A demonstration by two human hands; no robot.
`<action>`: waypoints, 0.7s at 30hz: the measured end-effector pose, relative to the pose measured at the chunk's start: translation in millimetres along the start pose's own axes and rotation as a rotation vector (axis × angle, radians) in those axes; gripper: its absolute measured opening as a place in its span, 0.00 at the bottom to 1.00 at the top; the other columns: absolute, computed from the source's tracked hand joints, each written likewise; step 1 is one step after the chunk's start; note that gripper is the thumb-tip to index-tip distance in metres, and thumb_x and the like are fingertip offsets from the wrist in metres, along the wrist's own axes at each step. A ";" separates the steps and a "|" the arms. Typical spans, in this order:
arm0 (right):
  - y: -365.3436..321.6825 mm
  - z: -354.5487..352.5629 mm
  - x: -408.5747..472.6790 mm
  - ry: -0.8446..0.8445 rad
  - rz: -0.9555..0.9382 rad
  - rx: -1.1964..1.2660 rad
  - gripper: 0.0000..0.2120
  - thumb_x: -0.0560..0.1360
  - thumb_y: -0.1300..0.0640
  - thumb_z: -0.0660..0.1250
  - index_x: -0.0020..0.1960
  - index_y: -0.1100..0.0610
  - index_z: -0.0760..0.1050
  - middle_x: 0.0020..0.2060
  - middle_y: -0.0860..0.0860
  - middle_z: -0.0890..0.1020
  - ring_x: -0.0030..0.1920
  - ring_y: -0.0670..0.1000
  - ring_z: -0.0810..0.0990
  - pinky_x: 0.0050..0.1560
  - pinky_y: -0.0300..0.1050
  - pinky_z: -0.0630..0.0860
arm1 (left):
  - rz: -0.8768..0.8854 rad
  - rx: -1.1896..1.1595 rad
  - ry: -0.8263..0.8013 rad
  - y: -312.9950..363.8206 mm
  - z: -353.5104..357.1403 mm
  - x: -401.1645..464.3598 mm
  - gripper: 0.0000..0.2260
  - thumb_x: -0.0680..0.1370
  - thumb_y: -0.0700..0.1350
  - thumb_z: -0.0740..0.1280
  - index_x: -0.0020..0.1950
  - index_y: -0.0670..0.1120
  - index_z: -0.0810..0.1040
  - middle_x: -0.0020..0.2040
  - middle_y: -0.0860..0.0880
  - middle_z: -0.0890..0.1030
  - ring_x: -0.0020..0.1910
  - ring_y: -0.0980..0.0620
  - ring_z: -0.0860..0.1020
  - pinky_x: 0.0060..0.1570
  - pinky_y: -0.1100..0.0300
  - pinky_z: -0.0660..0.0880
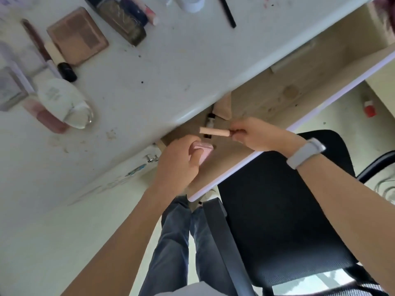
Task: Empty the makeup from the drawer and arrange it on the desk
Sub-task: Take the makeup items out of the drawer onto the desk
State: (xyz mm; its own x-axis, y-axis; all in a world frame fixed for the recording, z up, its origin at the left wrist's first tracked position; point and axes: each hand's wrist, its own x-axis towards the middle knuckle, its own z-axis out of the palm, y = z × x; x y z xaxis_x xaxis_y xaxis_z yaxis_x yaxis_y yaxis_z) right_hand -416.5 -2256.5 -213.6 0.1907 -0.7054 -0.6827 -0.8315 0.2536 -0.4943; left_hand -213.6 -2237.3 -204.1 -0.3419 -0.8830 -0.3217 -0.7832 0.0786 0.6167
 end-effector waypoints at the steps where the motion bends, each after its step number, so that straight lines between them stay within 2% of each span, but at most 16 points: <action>1: -3.0 -7.8 -9.1 -0.033 -0.021 0.082 0.09 0.78 0.59 0.58 0.53 0.56 0.76 0.41 0.52 0.77 0.36 0.52 0.72 0.37 0.40 0.68 | -0.021 -0.091 0.082 2.6 -12.2 -5.7 0.11 0.77 0.40 0.64 0.58 0.48 0.75 0.51 0.53 0.79 0.47 0.57 0.75 0.47 0.67 0.70; 4: -24.9 -21.9 -26.5 -0.066 -0.089 0.349 0.09 0.77 0.56 0.62 0.54 0.50 0.78 0.43 0.52 0.79 0.41 0.56 0.75 0.47 0.44 0.72 | -0.105 -0.307 0.338 6.6 -49.0 -12.1 0.11 0.76 0.39 0.64 0.54 0.54 0.73 0.44 0.60 0.77 0.40 0.63 0.75 0.39 0.77 0.68; 5: -36.7 -23.3 -26.6 -0.028 -0.115 0.434 0.09 0.77 0.56 0.63 0.54 0.50 0.79 0.41 0.51 0.79 0.41 0.53 0.75 0.48 0.43 0.72 | -0.122 -0.304 0.412 4.5 -59.9 -8.7 0.10 0.76 0.39 0.63 0.54 0.53 0.74 0.43 0.61 0.76 0.40 0.64 0.74 0.39 0.78 0.67; 7: -65.0 -21.7 -18.7 0.162 -0.167 0.483 0.08 0.76 0.56 0.63 0.53 0.53 0.78 0.38 0.47 0.77 0.36 0.41 0.73 0.44 0.31 0.70 | -0.149 -0.250 0.505 -4.1 -80.5 3.7 0.09 0.76 0.40 0.63 0.55 0.48 0.75 0.47 0.56 0.76 0.41 0.60 0.74 0.41 0.77 0.67; 9: -95.6 -16.5 -5.1 0.395 -0.183 0.357 0.08 0.76 0.56 0.63 0.53 0.54 0.78 0.40 0.46 0.77 0.36 0.40 0.72 0.41 0.29 0.68 | -0.190 -0.194 0.541 -16.4 -96.1 18.0 0.10 0.76 0.40 0.63 0.57 0.46 0.75 0.52 0.52 0.76 0.46 0.55 0.75 0.46 0.71 0.69; 11: -121.6 -9.2 11.4 0.498 -0.167 0.228 0.10 0.77 0.55 0.62 0.54 0.55 0.78 0.44 0.50 0.77 0.43 0.47 0.74 0.46 0.38 0.70 | -0.219 -0.164 0.550 -27.3 -106.7 28.7 0.10 0.76 0.41 0.63 0.57 0.46 0.75 0.53 0.50 0.77 0.49 0.52 0.76 0.52 0.63 0.70; 14: -147.0 2.7 34.6 0.509 -0.134 0.116 0.12 0.78 0.55 0.59 0.55 0.57 0.78 0.47 0.53 0.76 0.46 0.53 0.75 0.47 0.44 0.71 | -0.244 -0.020 0.559 -35.2 -116.9 37.4 0.10 0.77 0.44 0.62 0.57 0.47 0.75 0.53 0.50 0.79 0.53 0.49 0.76 0.61 0.54 0.66; 17: -163.6 11.1 47.6 0.556 -0.143 0.101 0.13 0.78 0.54 0.59 0.55 0.59 0.77 0.48 0.53 0.72 0.42 0.55 0.75 0.43 0.46 0.73 | -0.283 0.229 0.541 -40.1 -123.2 45.9 0.11 0.78 0.48 0.60 0.59 0.47 0.74 0.55 0.48 0.78 0.58 0.46 0.70 0.58 0.54 0.56; 21: -168.0 19.5 51.9 0.609 -0.198 0.072 0.12 0.78 0.53 0.59 0.56 0.60 0.75 0.49 0.54 0.71 0.39 0.55 0.74 0.43 0.49 0.75 | -0.246 0.358 0.522 -47.4 -119.9 50.7 0.13 0.79 0.49 0.59 0.61 0.46 0.73 0.58 0.47 0.77 0.62 0.45 0.66 0.57 0.53 0.56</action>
State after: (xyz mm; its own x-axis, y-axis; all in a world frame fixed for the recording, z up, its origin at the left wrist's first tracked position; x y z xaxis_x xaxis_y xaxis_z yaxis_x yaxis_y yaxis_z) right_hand -256.7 -2322.9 -176.4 -0.0113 -0.9875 -0.1573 -0.7701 0.1090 -0.6285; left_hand -131.6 -2341.3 -163.4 0.0934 -0.9954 0.0218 -0.9606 -0.0843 0.2647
